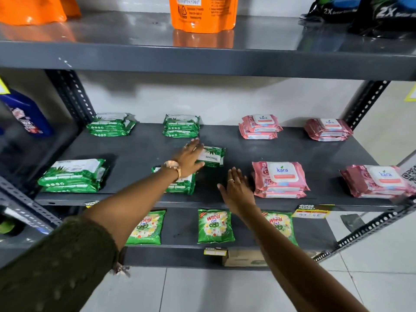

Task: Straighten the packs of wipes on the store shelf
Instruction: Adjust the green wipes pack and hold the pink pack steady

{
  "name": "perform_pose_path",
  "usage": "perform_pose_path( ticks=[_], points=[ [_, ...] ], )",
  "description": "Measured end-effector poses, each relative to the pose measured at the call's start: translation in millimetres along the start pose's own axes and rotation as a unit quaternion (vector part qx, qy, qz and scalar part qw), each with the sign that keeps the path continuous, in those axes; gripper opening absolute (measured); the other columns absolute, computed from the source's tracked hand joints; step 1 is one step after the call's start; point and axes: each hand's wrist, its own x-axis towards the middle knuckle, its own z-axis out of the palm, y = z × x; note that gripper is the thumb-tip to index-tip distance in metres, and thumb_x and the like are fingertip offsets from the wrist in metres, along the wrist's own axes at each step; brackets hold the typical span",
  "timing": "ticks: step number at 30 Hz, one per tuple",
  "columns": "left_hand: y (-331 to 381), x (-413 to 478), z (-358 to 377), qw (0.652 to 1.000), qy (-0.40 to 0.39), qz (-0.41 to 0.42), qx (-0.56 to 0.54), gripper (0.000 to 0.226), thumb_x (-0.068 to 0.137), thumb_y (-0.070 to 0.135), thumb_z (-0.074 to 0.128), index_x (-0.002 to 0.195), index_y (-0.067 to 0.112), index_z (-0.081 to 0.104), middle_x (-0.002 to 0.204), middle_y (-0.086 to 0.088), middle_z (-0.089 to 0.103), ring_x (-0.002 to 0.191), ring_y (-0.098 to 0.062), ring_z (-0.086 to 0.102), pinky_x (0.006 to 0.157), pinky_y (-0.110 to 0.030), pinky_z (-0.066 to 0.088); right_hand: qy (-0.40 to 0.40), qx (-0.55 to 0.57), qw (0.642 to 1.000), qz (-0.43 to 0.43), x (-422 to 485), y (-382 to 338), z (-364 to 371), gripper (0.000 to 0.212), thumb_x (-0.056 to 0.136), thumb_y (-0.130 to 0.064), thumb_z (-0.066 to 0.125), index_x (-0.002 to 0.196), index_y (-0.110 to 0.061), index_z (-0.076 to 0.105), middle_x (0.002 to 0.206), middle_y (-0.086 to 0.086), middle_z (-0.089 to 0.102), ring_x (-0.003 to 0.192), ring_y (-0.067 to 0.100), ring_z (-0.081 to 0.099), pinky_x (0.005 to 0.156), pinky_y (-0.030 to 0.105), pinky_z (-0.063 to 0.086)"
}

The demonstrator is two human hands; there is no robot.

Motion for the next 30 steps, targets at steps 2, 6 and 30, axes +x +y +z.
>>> perform_pose_path(
  ticks=[2,6,30],
  points=[
    [-3.8,14.9,-8.2,0.998,-0.054,0.000,0.027,0.081,0.095,0.038,0.054,0.152,0.010,0.003,0.160,-0.010,-0.006,0.147,-0.027,0.002,0.117,-0.043,0.015,0.003,-0.016,1.000,0.022,5.2,5.4,16.4,0.073,0.096,-0.049,0.019,0.147,-0.002,-0.002,0.160,0.015,-0.003,0.148,0.027,-0.006,0.122,0.041,-0.005],
    [-2.5,42.6,-9.8,0.992,-0.120,0.021,0.040,0.094,0.088,0.043,0.063,0.151,0.010,0.001,0.161,-0.010,0.002,0.147,-0.025,0.007,0.119,-0.038,0.013,0.044,-0.030,0.999,0.013,5.8,10.2,28.7,0.091,0.079,-0.063,-0.009,0.148,-0.004,0.000,0.160,0.014,0.001,0.149,0.026,-0.002,0.121,0.042,-0.005],
    [-38.6,-69.1,-41.6,0.994,-0.107,-0.015,0.014,0.102,0.064,0.054,0.082,0.146,0.023,0.030,0.154,-0.005,0.031,0.139,-0.024,0.032,0.112,-0.033,0.028,0.066,-0.042,0.997,0.012,8.7,13.5,36.9,0.103,0.068,-0.069,-0.022,0.148,-0.005,-0.002,0.161,0.011,-0.002,0.149,0.023,-0.005,0.123,0.041,-0.005]
  ],
)
